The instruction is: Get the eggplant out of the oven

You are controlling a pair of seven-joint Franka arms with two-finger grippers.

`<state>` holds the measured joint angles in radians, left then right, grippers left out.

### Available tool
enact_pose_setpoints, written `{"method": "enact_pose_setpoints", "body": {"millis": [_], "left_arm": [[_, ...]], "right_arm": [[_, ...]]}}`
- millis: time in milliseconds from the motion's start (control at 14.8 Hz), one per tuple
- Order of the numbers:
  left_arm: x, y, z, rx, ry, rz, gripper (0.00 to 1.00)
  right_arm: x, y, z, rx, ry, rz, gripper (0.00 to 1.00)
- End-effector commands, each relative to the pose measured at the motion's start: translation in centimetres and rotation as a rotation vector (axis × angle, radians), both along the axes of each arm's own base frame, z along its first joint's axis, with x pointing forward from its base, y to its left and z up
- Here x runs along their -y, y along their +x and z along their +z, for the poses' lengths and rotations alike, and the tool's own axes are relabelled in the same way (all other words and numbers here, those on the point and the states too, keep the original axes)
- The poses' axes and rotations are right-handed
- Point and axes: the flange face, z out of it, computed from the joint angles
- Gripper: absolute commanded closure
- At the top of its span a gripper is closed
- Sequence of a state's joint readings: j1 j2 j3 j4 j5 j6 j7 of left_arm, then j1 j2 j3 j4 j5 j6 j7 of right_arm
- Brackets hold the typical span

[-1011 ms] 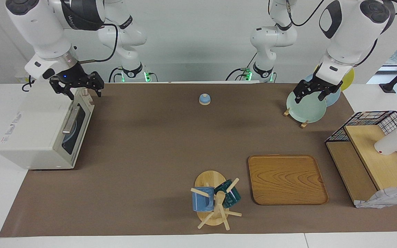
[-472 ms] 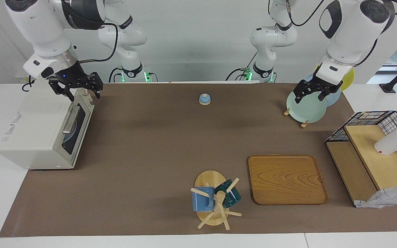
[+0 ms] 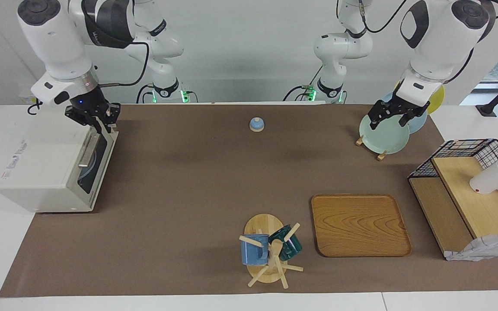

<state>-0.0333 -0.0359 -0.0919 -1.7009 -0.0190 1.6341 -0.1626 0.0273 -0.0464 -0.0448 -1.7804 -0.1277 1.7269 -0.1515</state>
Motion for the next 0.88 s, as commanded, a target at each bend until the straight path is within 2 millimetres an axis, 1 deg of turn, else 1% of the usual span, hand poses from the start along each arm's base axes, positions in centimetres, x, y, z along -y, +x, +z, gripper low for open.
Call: {"method": "enact_pose_setpoints", "body": {"millis": [0, 135, 337, 404, 472, 539, 607, 809], "left_arm": [[-0.3, 0.0, 0.5, 0.002, -0.015, 0.0, 0.0], [-0.2, 0.0, 0.4, 0.0, -0.015, -0.001, 0.0], [-0.2, 0.0, 0.5, 0.002, -0.015, -0.001, 0.0], [-0.2, 0.0, 0.5, 0.002, -0.015, -0.001, 0.0], [-0.2, 0.0, 0.5, 0.002, -0.015, -0.001, 0.0], [-0.2, 0.0, 0.5, 0.002, -0.015, -0.001, 0.0], [-0.3, 0.0, 0.5, 0.002, -0.015, 0.0, 0.0], [-0.3, -0.1, 0.4, -0.006, -0.014, 0.0, 0.0]], "right_arm": [[1.2, -1.3, -3.4, -0.007, -0.037, 0.023, 1.0], [2.7, -1.4, -4.0, -0.015, -0.052, 0.008, 1.0], [3.6, -1.7, -5.1, -0.033, -0.084, 0.009, 1.0], [4.9, -1.9, -5.5, -0.041, -0.083, -0.012, 1.0], [5.3, -2.0, -5.7, -0.04, -0.081, -0.018, 1.0], [5.5, -2.2, -6.5, -0.045, -0.079, -0.015, 1.0], [5.6, -2.2, -6.9, -0.045, -0.078, 0.001, 1.0], [6.4, -2.4, -7.6, -0.047, -0.076, -0.005, 1.0]]}}
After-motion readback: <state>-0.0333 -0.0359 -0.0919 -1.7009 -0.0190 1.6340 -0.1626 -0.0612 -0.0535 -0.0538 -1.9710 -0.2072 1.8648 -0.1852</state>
